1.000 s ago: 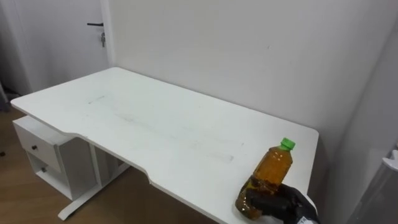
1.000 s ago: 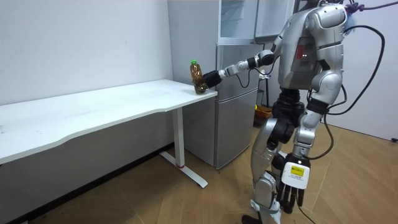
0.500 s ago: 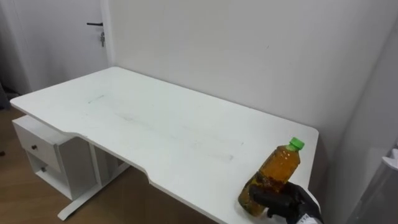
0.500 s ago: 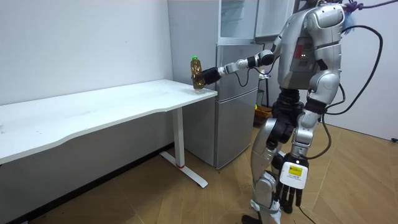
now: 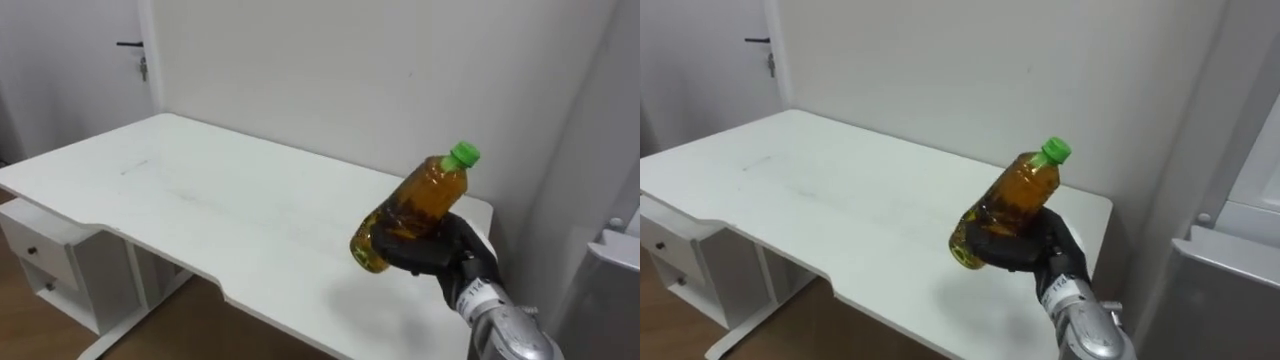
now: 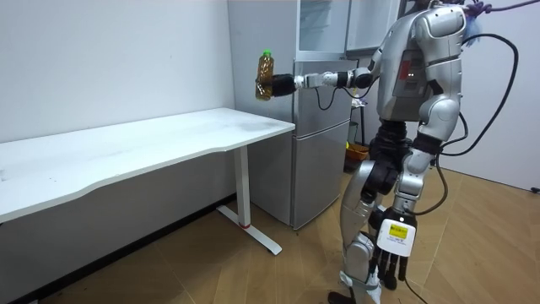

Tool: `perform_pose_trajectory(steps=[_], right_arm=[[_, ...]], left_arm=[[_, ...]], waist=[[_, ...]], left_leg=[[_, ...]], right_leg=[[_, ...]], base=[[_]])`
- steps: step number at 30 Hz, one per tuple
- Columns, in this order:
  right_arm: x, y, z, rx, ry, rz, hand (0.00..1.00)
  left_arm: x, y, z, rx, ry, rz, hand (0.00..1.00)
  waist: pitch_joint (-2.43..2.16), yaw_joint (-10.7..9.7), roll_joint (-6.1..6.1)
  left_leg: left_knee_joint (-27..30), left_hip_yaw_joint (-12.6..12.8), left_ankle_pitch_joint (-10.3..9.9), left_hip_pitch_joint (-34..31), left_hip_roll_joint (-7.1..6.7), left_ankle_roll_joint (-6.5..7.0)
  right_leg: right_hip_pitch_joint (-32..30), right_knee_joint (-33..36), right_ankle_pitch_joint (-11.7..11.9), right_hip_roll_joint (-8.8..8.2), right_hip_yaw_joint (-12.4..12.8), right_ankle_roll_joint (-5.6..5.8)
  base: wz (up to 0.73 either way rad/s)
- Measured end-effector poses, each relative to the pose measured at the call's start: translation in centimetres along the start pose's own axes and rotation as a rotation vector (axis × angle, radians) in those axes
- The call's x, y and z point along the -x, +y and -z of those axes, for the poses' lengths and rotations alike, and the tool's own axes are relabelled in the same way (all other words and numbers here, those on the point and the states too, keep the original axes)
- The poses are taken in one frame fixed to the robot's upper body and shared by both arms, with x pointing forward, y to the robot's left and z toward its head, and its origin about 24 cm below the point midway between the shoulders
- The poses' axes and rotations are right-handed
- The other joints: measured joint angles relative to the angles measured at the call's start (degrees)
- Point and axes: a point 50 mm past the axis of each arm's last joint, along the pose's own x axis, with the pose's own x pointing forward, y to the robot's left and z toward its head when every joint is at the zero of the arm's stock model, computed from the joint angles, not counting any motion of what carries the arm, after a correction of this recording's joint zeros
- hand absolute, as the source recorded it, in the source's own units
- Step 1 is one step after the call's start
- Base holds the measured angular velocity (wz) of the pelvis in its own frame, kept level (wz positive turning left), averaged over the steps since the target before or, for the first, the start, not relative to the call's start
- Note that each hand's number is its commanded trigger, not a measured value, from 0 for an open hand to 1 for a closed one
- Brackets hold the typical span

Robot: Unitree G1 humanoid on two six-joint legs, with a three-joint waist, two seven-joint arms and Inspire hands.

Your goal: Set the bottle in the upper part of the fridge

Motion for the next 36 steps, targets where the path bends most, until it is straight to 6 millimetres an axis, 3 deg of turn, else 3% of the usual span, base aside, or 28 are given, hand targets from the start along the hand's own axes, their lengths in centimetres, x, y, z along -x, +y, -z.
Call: perform_pose_trajectory(steps=[4,9,16,20,24,28,36], right_arm=[[0.3,0.0,-2.0,0.031,-0.078,-0.043,1.00],[1.0,0.3,-5.0,0.068,-0.199,-0.091,1.00],[1.7,0.7,-6.9,0.094,-0.281,-0.125,1.00],[2.3,0.3,-8.9,0.100,-0.368,-0.127,1.00],[3.7,-1.5,-11.0,0.104,-0.461,-0.054,1.00],[4.7,-2.6,-11.3,0.111,-0.481,-0.009,1.00],[5.3,-4.5,-12.0,0.106,-0.514,0.107,1.00]], left_arm=[[0.0,0.1,-0.3,0.003,-0.030,-0.009,0.00],[0.0,0.2,0.1,0.004,-0.018,-0.028,0.00],[0.0,0.2,0.3,0.015,-0.013,-0.036,0.00],[0.0,0.7,0.5,0.062,-0.010,-0.050,0.00],[0.0,1.0,0.9,0.089,0.000,-0.073,0.00],[0.1,1.1,1.4,0.093,0.012,-0.099,0.00],[0.2,1.2,1.7,0.140,0.004,-0.127,0.00]], waist=[[-0.03,-1.2,-0.06],[-0.42,-2.0,-0.65],[-0.54,-3.0,-1.17],[-0.54,-4.3,-1.16],[-0.57,-4.9,-1.08],[-0.57,-5.4,-1.07],[-0.39,-8.6,-1.71]], left_leg=[[-0.2,0.6,0.0,0.5,0.05,0.02],[-1.1,1.8,0.0,1.8,0.40,0.02],[-1.2,2.9,0.0,1.5,0.69,0.05],[-1.4,2.9,-0.1,0.9,0.88,0.03],[-1.6,3.5,-0.1,1.4,0.89,0.04],[-2.8,4.8,-0.1,2.8,1.12,0.04],[-3.4,5.9,-0.1,3.3,1.32,0.03]], right_leg=[[0.0,0.1,0.0,-0.01,0.7,-0.02],[0.3,0.2,0.0,0.09,2.1,-0.06],[-0.3,0.2,0.1,0.22,3.2,-0.21],[-0.9,0.1,0.2,0.42,3.6,-0.30],[-1.2,0.1,0.2,0.38,4.0,-0.33],[-0.8,0.1,0.2,0.41,5.3,-0.33],[-1.2,0.2,0.2,0.45,6.1,-0.33]], base=[[-0.13],[-0.13],[-0.07],[0.00],[-0.08],[-0.18],[-0.07]])
